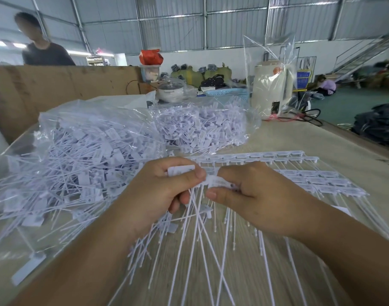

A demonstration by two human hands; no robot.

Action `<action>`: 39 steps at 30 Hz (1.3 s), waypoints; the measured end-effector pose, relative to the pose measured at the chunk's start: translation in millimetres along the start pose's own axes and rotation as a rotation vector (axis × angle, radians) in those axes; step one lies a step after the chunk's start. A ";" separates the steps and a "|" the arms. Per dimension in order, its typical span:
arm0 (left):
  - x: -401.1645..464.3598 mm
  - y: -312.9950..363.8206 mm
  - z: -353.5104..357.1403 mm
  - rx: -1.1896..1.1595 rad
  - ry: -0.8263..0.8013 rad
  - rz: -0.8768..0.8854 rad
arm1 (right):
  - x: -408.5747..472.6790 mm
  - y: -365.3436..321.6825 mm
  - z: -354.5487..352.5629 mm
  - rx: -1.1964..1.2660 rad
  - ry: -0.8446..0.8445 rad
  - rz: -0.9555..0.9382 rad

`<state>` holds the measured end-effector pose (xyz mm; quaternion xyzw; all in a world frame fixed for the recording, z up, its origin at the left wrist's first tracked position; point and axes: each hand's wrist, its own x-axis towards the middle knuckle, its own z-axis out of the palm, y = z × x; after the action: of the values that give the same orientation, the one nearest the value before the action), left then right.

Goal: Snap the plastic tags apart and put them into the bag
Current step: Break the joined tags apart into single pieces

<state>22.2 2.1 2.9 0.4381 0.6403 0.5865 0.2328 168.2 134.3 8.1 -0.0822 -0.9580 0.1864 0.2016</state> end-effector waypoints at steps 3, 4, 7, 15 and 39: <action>0.7 -1.6 3.0 -0.038 0.044 0.015 | -0.1 0.2 1.5 -0.048 0.033 0.032; 1.2 -2.3 4.7 -0.060 0.066 0.015 | 0.2 -0.4 2.2 -0.075 0.052 0.042; 2.5 -3.7 8.6 -0.144 0.112 -0.006 | 0.0 -3.6 5.5 -0.128 0.118 0.064; 1.5 -1.9 16.4 -0.336 0.194 -0.022 | -0.1 -12.1 10.0 -0.126 0.231 0.070; -1.7 -2.4 34.8 -0.547 0.396 -0.032 | -1.8 -29.7 22.5 -0.144 0.382 0.104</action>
<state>50.7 19.8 -6.9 0.2269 0.4988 0.8065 0.2220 158.0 99.3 0.0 -0.1795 -0.9077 0.1085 0.3635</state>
